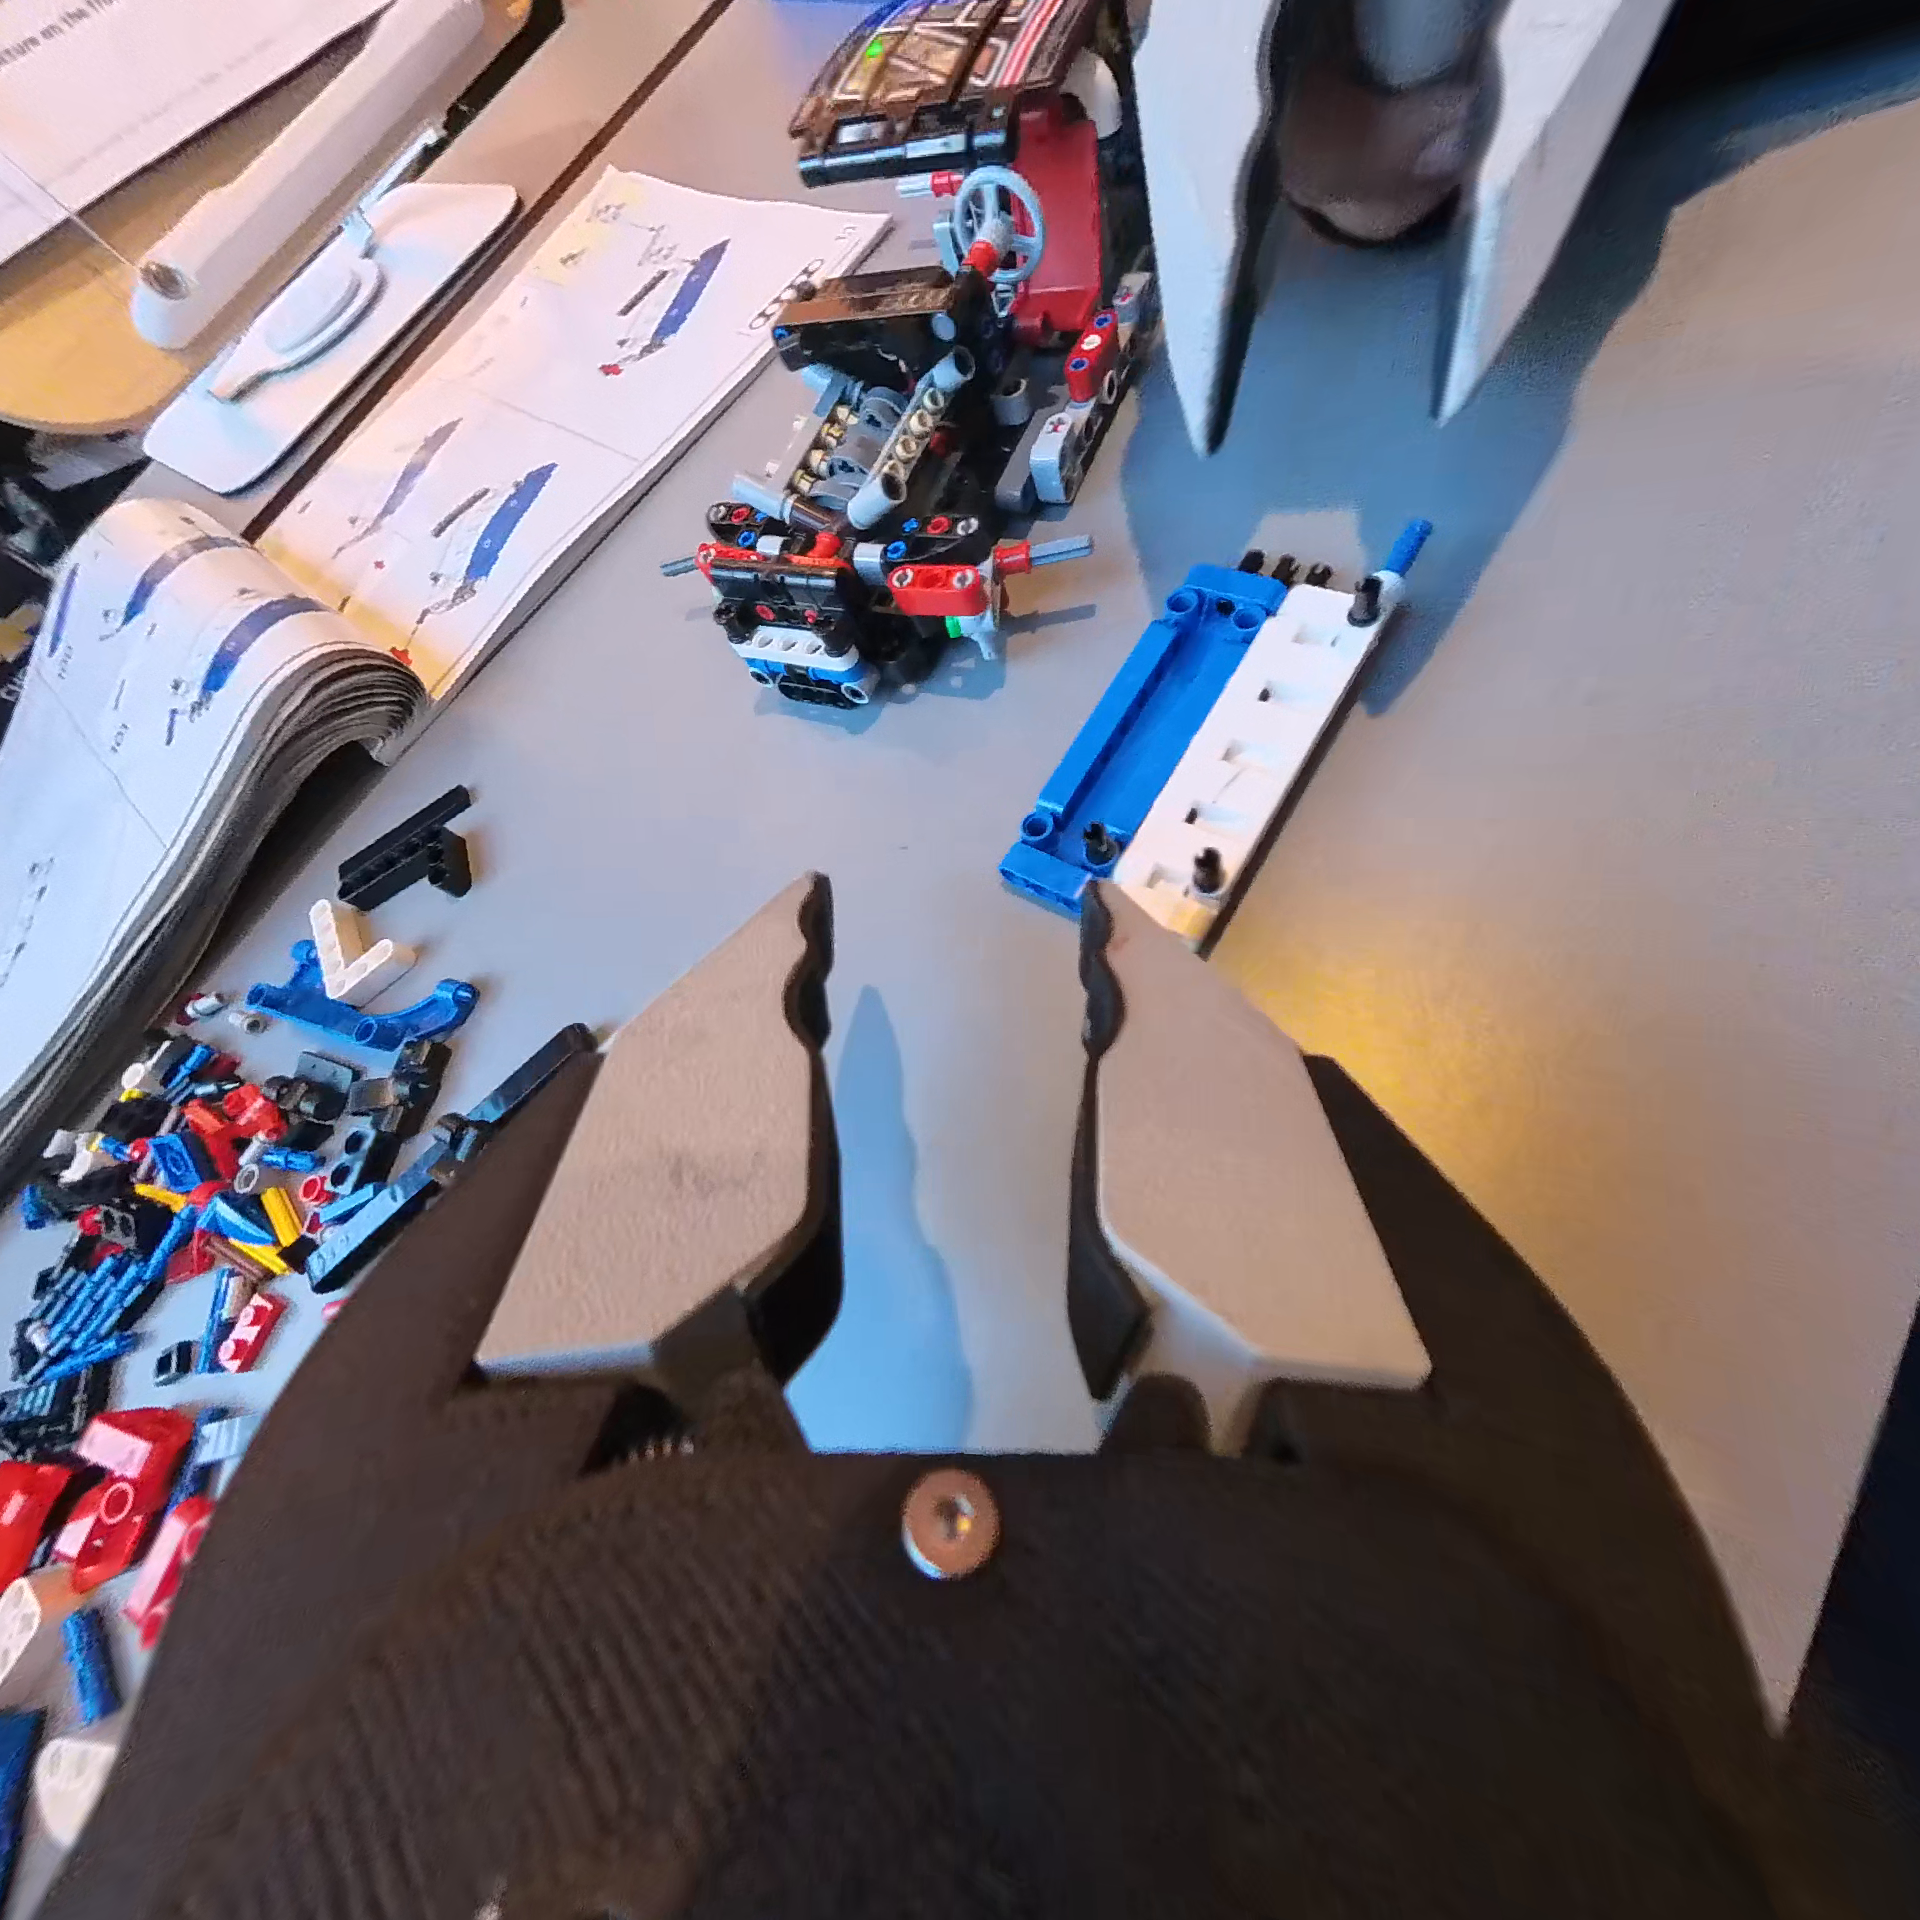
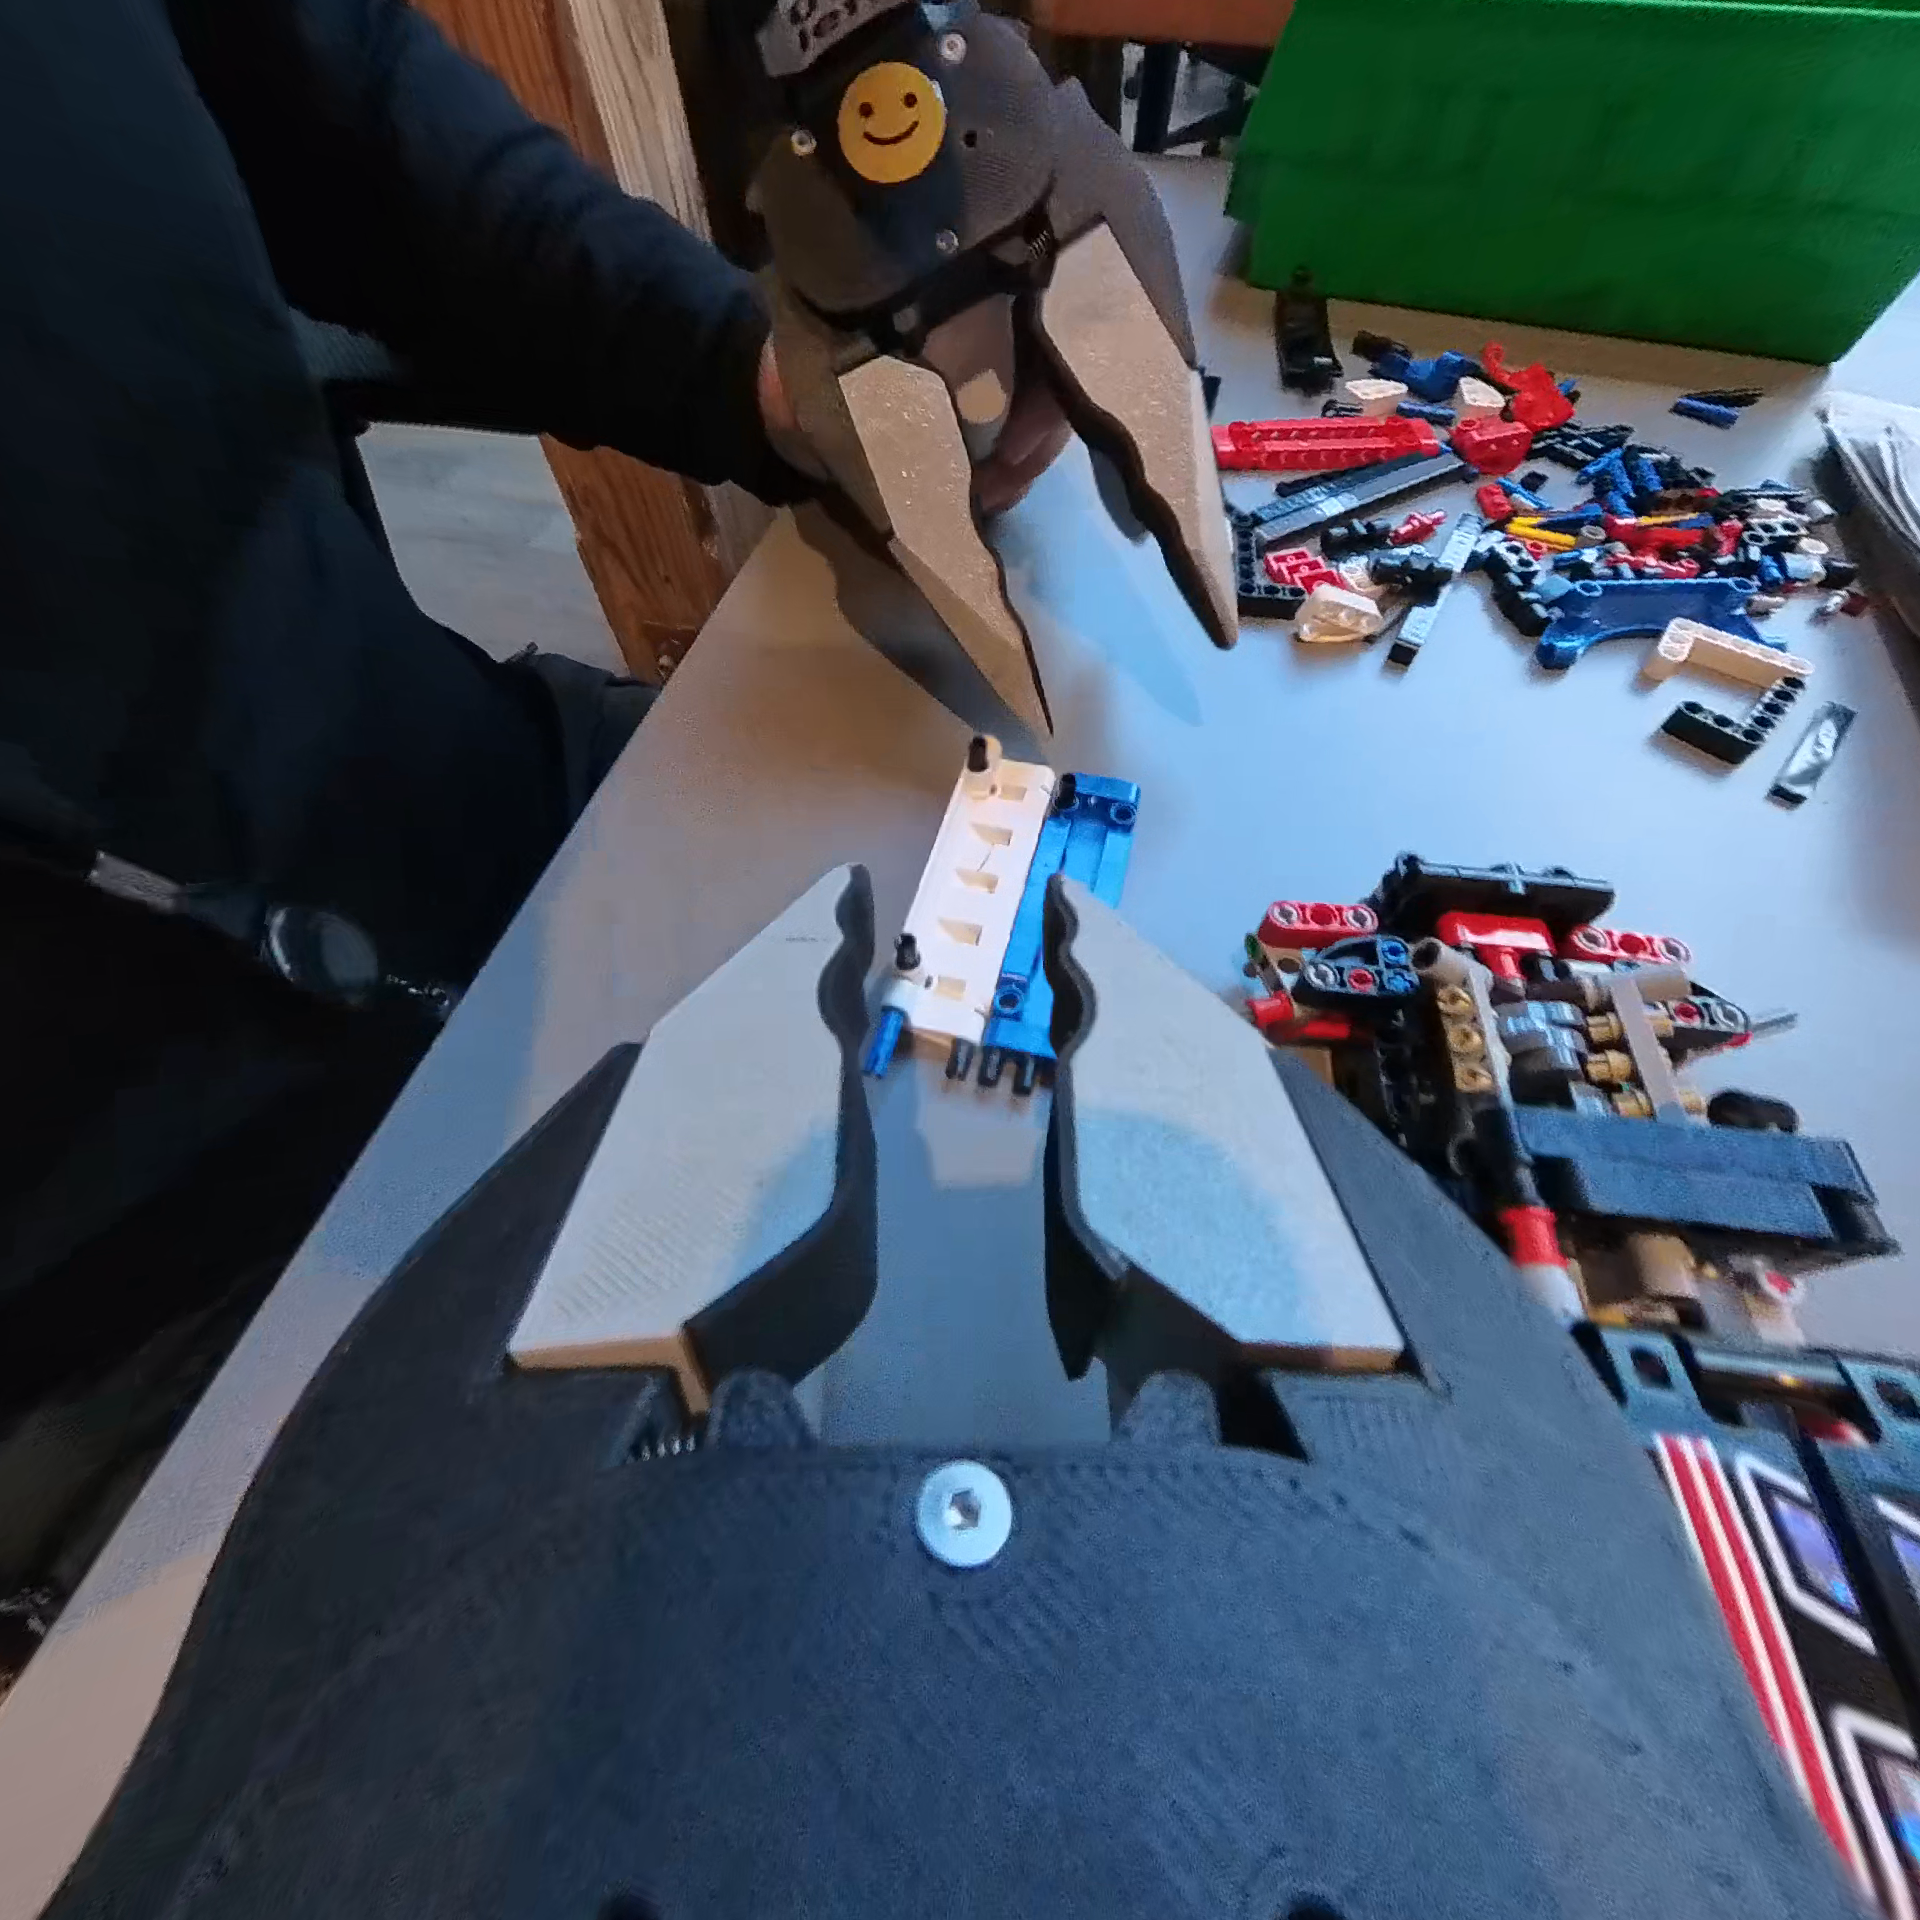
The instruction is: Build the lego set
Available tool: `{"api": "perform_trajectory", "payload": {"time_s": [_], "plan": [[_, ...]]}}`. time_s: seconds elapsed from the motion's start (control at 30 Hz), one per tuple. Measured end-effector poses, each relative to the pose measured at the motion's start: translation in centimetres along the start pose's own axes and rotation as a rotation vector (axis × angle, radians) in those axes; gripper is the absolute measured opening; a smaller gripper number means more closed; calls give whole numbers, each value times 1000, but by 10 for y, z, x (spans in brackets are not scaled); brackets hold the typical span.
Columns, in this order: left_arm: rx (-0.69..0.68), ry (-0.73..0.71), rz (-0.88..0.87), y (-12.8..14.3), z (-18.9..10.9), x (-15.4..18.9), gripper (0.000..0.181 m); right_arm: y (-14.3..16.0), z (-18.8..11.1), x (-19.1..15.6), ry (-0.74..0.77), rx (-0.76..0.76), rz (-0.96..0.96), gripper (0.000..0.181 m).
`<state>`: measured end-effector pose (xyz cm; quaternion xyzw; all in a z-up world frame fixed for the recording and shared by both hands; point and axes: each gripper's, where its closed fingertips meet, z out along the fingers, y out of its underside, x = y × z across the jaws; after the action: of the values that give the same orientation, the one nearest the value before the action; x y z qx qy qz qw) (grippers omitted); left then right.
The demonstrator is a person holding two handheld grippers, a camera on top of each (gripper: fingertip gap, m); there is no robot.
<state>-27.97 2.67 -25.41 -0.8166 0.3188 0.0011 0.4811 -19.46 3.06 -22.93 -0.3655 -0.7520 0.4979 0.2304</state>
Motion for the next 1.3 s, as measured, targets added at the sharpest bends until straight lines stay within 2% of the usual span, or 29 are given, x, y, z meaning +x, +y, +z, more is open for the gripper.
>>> {"api": "perform_trajectory", "payload": {"time_s": [0.2, 0.57, 0.8, 1.3], "plan": [[18, -24, -18, -3, 0, -6, 41, -4, 8, 2, 16, -10, -19, 30], [23, -72, -68, -3, 0, -17, 38, -21, 4, -1, 50, 71, -57, 30], [10, -74, -48, -2, 1, -15, 40, -22, -2, 6, 66, 135, 34, 28], [44, -30, -110, -5, -2, -16, 42, -15, 9, 18, 94, 85, 101, 26]]}}
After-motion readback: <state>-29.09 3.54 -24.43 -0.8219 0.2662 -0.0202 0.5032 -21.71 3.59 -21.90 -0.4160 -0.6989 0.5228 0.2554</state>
